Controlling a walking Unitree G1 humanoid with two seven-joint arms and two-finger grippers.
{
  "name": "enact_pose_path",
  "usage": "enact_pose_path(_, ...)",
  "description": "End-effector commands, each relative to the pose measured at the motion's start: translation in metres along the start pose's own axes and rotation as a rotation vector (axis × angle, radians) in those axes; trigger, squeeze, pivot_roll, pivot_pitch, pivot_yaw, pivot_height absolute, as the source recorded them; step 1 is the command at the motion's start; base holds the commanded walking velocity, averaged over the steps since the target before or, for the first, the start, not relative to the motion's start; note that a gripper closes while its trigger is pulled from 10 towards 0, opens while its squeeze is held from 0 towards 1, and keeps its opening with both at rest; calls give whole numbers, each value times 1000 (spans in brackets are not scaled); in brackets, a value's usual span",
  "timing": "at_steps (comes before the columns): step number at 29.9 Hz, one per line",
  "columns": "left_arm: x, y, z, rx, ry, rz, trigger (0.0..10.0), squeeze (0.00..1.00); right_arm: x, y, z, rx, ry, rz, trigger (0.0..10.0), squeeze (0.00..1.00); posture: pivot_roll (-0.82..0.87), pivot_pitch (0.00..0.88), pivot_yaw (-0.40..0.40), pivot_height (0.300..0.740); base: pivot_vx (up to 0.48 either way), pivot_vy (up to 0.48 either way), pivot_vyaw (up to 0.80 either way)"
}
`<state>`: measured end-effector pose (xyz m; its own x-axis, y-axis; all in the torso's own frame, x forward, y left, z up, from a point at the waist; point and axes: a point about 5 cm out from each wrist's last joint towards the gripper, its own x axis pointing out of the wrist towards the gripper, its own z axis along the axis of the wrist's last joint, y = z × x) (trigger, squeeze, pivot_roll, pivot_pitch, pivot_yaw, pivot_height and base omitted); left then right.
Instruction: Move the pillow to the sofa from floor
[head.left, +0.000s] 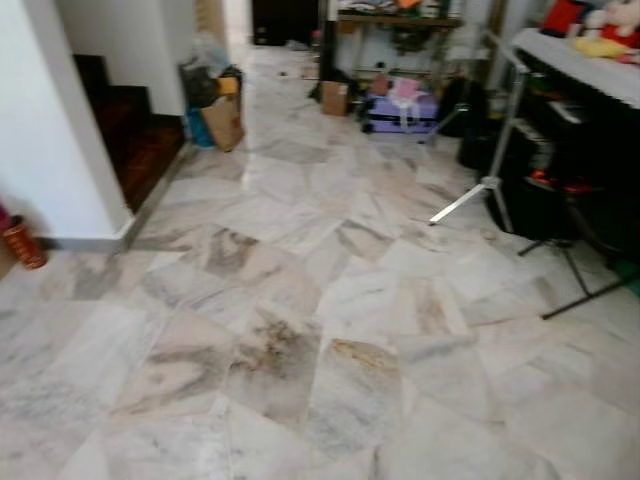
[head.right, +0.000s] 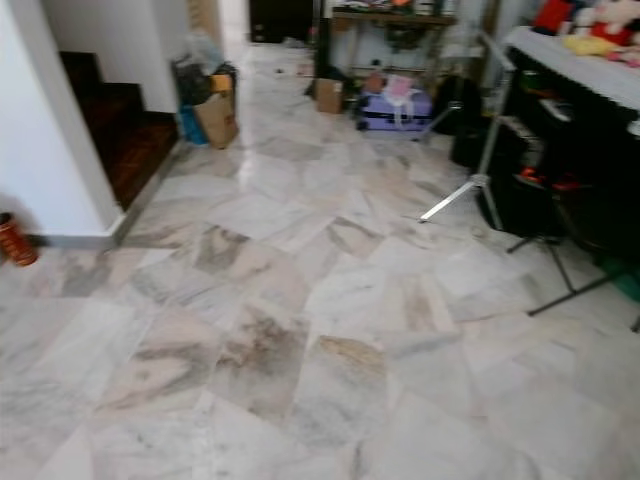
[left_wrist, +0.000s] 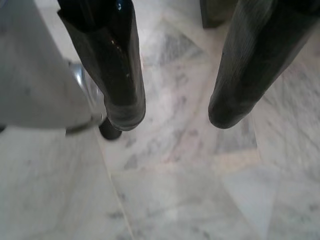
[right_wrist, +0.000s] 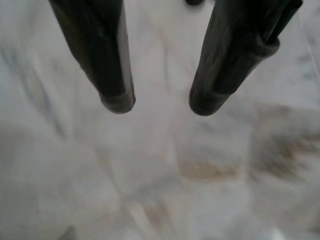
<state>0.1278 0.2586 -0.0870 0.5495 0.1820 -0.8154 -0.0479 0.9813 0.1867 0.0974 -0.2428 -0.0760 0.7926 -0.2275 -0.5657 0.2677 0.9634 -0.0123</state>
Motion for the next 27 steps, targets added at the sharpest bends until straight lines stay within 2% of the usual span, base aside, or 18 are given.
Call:
enact_pose_path(1,-1,2,-5,6,16,0,10000,0,5,-3,-2,34,54,-41,10000,0,-91,0,11,740,0,0,0)
enact_pose_path(2,-1,2,-2,8,12,0,10000,0,9,-4,-5,55,126,-61,10000,0,-91,0,15,740,0,0,0)
enact_pose_path(4,1,2,1,10,8,-1,10000,0,14,-6,-4,73,179,-90,10000,0,-84,0,17,740,0,0,0)
enact_pose_path(6,2,1,4,11,4,-2,10000,0,18,-6,-1,105,193,-98,10000,0,-81,0,19,740,0,0,0)
enact_pose_path(9,3,-1,9,9,-1,-16,10000,0,29,-1,6,69,232,-59,10000,0,-76,0,22,740,0,0,0)
enact_pose_path(14,4,-2,10,1,2,-21,10000,0,36,4,13,75,248,-48,10000,0,-83,8,24,740,0,0,0)
enact_pose_path(18,3,-1,5,-56,29,-7,10000,0,38,14,12,46,263,-9,10000,0,-80,11,22,740,0,0,0)
enact_pose_path(27,1,-2,-2,-71,48,-8,10000,0,33,26,2,33,300,25,10000,0,-65,4,18,740,0,0,800)
